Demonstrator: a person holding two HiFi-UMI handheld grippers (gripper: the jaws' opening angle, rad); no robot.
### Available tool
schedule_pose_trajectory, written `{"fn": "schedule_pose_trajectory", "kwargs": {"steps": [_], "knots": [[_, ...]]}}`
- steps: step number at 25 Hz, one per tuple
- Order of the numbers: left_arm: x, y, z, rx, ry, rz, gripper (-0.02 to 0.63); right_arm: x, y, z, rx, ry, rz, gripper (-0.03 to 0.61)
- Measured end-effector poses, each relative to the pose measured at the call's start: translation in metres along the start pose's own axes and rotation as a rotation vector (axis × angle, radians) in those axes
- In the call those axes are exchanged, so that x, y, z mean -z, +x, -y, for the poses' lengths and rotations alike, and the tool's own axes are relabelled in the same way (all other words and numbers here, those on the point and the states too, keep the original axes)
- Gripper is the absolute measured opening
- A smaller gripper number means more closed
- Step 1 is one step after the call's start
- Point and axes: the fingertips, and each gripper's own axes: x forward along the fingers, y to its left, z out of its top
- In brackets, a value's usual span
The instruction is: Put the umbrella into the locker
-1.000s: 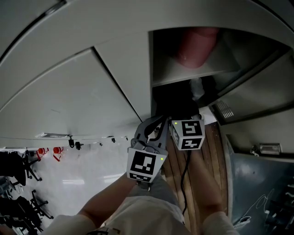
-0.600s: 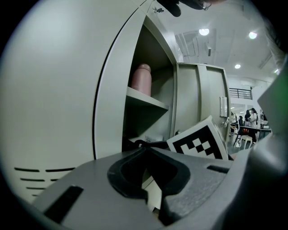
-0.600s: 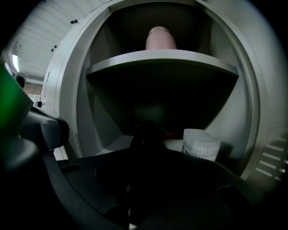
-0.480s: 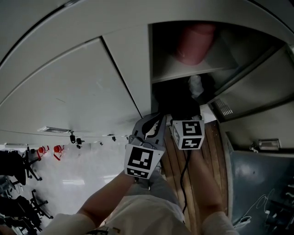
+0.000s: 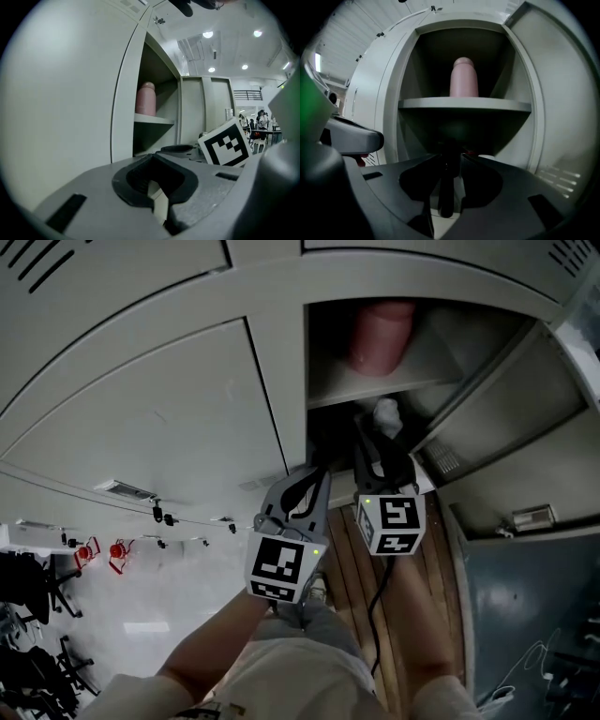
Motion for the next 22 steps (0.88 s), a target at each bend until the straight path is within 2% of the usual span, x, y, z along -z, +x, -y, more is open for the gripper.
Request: {"fn": "schedule_pose_trajectory", "kwargs": {"steps": [5, 9, 13, 18, 22], "knots": [[-0.030, -0.014, 0.004, -0.001, 0.026, 0.051, 0.008, -0.041, -0.023, 0.000, 0.020, -0.021, 0.072, 0.109], [-0.056, -0.026, 0.004, -0.004, 0.051, 0.095, 0.008, -0.076, -0.041, -0.006, -0.010, -0.015, 0.136, 0.107], [-0.091, -0.044, 0.003, -0.007, 0.080, 0.157, 0.008, -0.115, -0.064, -0.014, -0.035, -0.030, 0.210, 0.076], [-0.134, -0.071, 0.006, -0.004, 0.158, 0.253, 0.008, -0.162, -0.098, -0.025, -0.064, -0.038, 0.296, 0.055], [-0.165, -0.093, 0.009, -0.005, 0.183, 0.308, 0.008, -0.198, -0.126, -0.034, -0.086, -0.051, 0.368, 0.049]]}}
